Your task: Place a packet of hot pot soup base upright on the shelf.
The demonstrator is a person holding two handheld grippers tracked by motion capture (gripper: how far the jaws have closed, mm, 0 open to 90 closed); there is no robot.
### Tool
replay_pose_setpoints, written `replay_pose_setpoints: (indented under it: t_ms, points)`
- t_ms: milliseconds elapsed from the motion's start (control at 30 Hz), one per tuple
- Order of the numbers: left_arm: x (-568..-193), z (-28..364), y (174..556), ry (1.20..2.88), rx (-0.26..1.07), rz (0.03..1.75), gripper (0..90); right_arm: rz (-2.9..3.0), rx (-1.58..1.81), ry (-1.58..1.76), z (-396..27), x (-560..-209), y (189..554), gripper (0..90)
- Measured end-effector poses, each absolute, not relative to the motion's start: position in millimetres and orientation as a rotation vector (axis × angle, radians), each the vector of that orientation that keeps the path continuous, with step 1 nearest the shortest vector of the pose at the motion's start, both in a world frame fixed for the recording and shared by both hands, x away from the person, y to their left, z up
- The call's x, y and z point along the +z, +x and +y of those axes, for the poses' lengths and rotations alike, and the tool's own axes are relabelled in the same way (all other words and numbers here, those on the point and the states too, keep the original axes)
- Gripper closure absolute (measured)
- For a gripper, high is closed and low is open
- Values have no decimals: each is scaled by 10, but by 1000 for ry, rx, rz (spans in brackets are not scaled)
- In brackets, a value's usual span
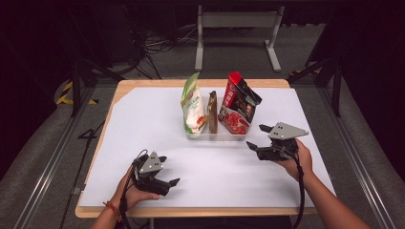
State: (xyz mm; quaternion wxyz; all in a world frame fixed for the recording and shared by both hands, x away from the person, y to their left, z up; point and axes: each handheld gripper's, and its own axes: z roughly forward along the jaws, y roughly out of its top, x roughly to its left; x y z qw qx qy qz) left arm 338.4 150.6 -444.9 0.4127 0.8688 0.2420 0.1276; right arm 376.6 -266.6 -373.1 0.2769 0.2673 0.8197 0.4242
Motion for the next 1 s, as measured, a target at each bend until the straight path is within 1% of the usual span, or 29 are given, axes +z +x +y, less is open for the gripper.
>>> replay_pose_setpoints:
  t_ms: [167,600,1000]
  points:
    - [-4442,1514,3388,2183,327,605,112,2219,1104,724,-2697,-3817,3713,225]
    - [-4440,1519,3382,2185,336,606,111,2223,1068,722,-2818,-3979,3542,204]
    - [-4432,1539,3377,2175,342,611,111,2210,1075,697,-2991,-4112,3345,209]
